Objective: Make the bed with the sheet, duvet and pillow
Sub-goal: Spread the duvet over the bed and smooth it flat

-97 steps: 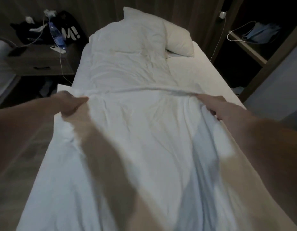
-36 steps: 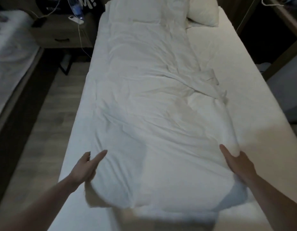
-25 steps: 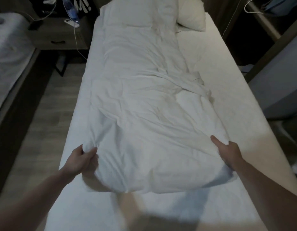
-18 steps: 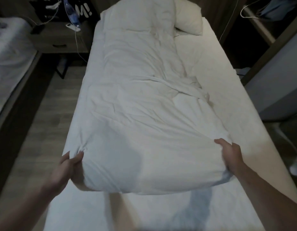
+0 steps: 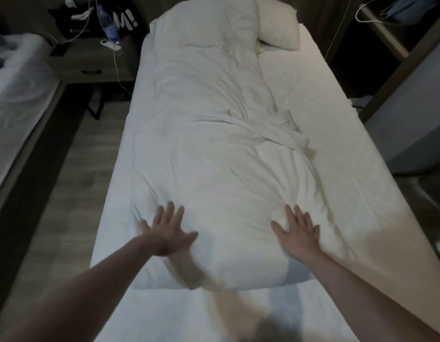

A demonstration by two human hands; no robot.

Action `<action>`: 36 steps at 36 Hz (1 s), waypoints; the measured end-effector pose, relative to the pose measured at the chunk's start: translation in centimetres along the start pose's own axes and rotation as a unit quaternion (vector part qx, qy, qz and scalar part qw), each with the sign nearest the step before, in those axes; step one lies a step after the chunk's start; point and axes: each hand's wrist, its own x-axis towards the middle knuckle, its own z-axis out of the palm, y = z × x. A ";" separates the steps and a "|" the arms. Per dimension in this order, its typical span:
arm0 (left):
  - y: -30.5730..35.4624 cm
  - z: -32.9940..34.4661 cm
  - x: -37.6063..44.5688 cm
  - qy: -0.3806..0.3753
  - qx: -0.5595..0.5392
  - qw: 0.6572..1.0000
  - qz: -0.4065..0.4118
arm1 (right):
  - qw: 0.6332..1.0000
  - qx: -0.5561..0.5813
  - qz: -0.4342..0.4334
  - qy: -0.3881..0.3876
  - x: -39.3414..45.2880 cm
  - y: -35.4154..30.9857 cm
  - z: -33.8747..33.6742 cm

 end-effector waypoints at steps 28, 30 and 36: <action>-14.9 -4.3 -24.9 0.056 -0.039 0.987 0.145 | 0.974 0.218 -0.050 -0.033 -28.7 -20.4 -2.2; -17.4 -5.5 -25.4 0.068 -0.028 0.983 0.166 | 0.976 0.210 -0.045 -0.021 -30.3 -22.8 -1.2; -23.5 -9.8 -27.5 0.080 0.010 0.967 0.243 | 0.972 0.235 -0.006 0.003 -36.7 -29.7 1.7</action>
